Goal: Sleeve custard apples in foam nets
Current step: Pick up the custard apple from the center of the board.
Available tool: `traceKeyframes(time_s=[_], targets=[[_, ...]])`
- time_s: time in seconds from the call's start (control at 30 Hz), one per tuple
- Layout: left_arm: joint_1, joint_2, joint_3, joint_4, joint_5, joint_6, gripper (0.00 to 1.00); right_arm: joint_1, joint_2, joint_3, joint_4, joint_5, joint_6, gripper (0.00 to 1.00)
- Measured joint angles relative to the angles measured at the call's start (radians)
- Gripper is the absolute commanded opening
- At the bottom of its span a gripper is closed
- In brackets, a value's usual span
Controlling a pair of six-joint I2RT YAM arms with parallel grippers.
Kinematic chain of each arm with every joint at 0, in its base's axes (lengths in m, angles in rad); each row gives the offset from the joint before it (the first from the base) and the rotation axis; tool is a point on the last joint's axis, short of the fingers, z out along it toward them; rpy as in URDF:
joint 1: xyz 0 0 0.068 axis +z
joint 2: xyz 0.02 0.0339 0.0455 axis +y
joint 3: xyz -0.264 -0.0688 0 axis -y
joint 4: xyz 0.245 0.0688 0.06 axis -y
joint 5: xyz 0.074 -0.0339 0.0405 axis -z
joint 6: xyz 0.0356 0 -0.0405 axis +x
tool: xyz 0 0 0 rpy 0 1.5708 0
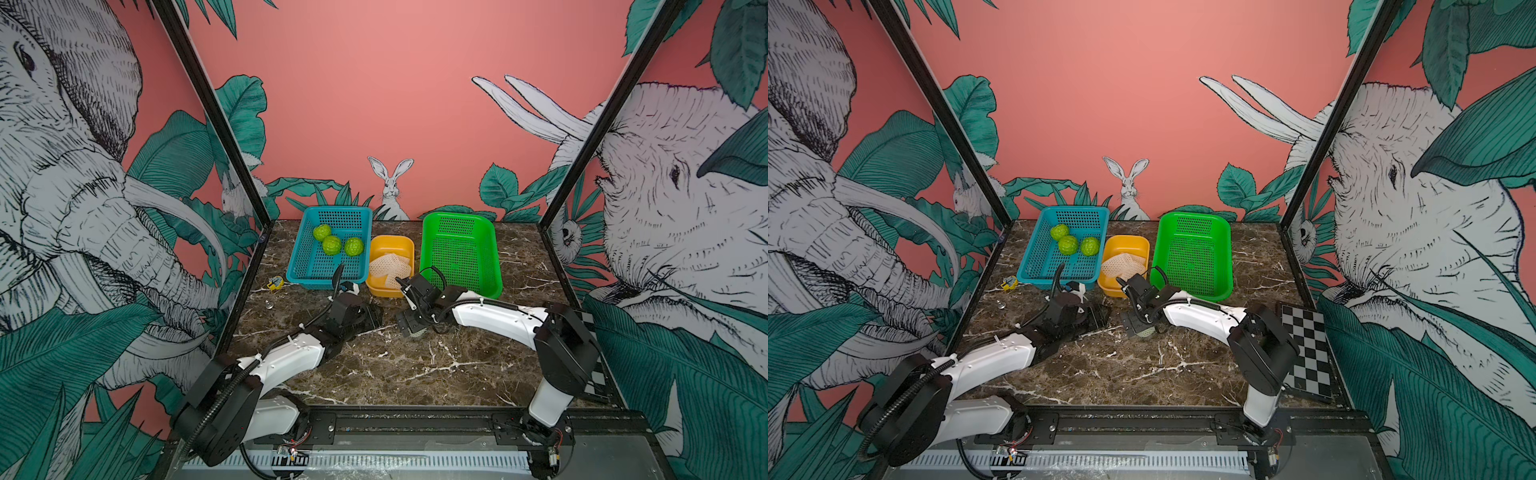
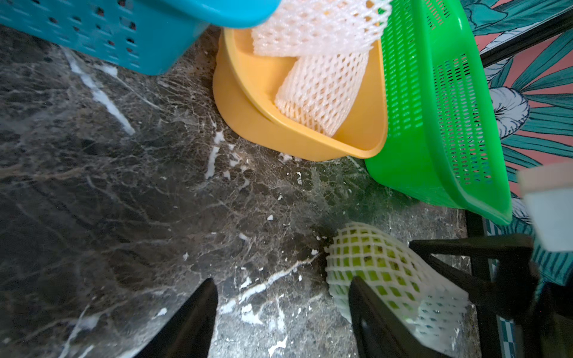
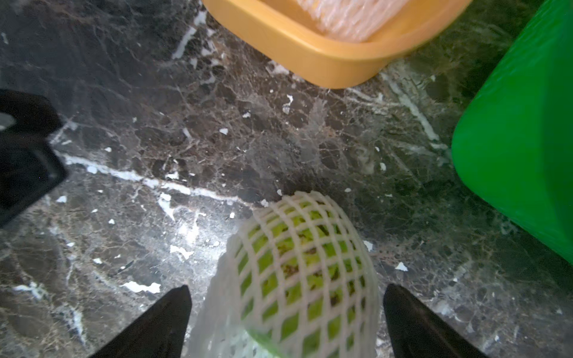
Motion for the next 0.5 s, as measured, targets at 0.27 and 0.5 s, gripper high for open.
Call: traceKeyframes(time_s=[0.27,0.5], targets=[[0.001,-0.010,0.001,-0.008,-0.001,0.010,0.70,0.000,0.031,0.000,0.002,0.019,-0.009,0.96],[0.004,-0.019,0.002,-0.017,-0.002,0.012,0.70,-0.007,0.060,0.000,0.010,0.030,-0.016,0.91]])
